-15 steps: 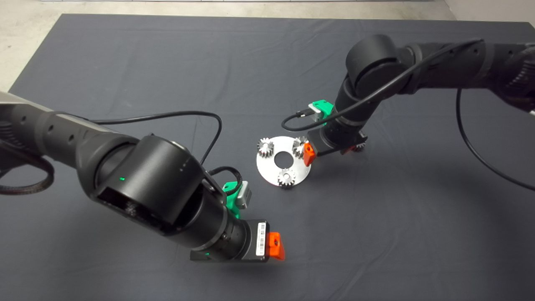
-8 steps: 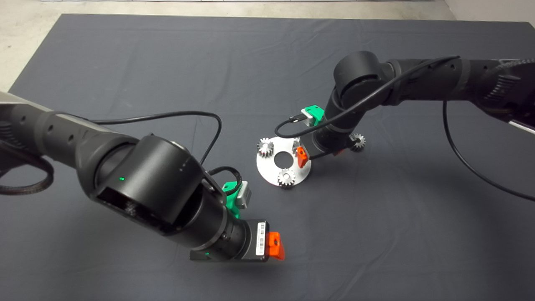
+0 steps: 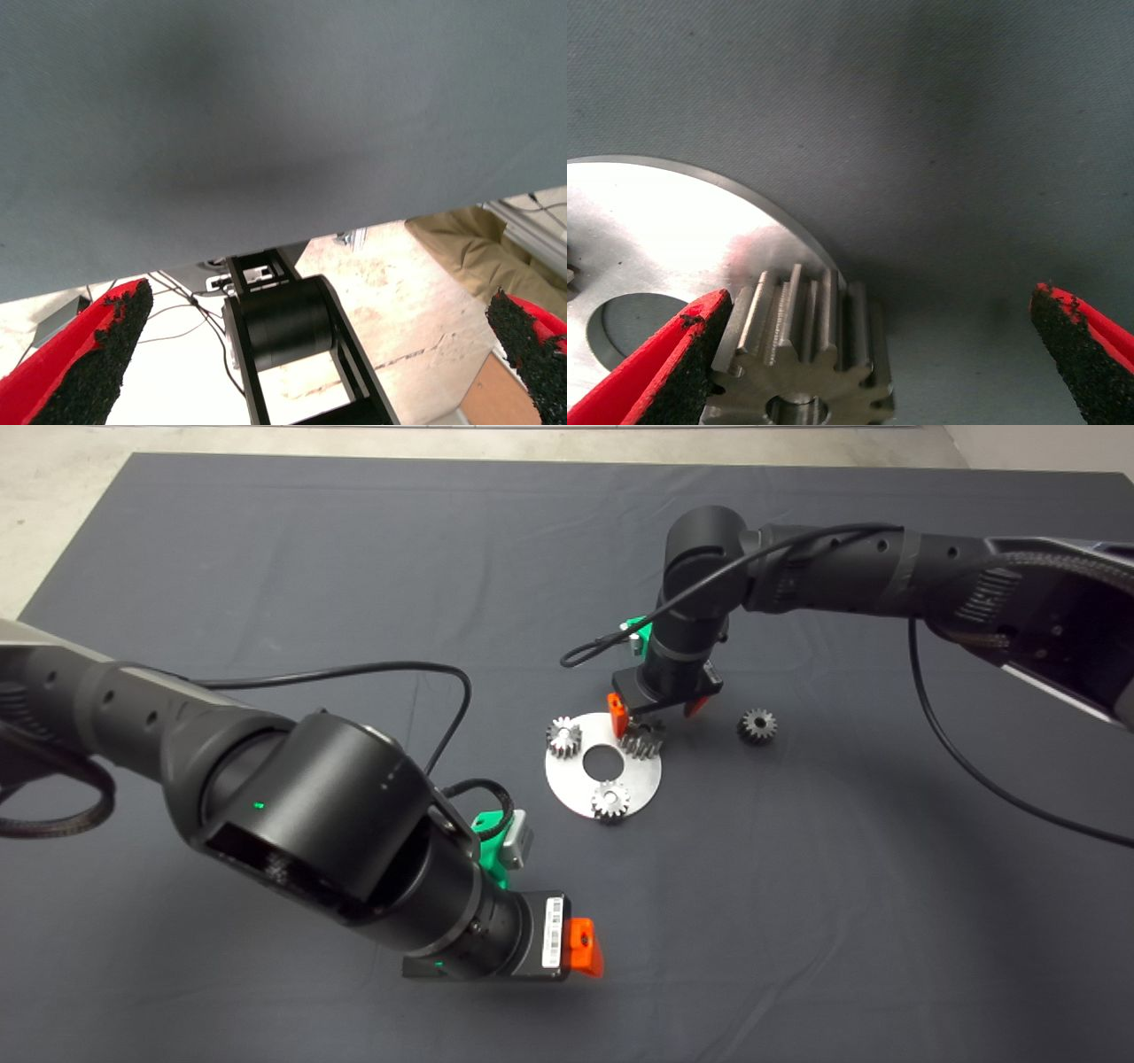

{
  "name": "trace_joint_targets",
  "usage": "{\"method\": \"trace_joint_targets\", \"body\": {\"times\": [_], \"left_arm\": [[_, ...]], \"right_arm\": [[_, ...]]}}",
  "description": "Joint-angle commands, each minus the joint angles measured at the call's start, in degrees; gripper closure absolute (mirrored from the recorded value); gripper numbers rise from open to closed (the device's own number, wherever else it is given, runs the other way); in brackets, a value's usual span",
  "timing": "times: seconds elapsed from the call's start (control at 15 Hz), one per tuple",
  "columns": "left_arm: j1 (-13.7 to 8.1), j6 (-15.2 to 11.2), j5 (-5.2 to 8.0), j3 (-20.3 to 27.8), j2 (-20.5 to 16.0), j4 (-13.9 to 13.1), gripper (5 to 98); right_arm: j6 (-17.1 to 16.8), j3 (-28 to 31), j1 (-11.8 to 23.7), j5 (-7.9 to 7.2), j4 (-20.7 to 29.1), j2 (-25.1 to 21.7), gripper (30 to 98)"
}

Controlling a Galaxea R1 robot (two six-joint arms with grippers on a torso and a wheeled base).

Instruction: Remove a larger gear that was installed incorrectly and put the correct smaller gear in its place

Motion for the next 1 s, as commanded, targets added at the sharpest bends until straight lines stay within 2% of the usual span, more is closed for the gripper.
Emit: {"method": "trace_joint_targets", "body": {"times": [0.0,0.13,0.4,0.6,0.93], "left_arm": [[-1.01,-0.11,-0.21,0.34,0.02,-0.66,5.8],[-1.01,-0.11,-0.21,0.34,0.05,-0.66,5.8],[-1.01,-0.02,-0.21,-0.01,0.11,-0.57,5.8],[-1.08,-0.02,-0.21,-0.01,0.02,-0.57,5.8],[-1.01,-0.02,-0.21,0.08,0.02,-0.57,5.8]], "right_arm": [[-1.93,-0.9,4.69,-7.42,6.98,1.0,39.9],[-1.93,-1.73,5.69,-7.51,7.18,1.11,39.9],[-2.2,-4.81,8.92,-7.59,13.86,2.84,39.9],[-3.96,-10.04,8.66,-7.6,15.95,4.51,39.9],[-4.35,-9.6,7.52,-7.51,17.49,4.95,39.9]]}}
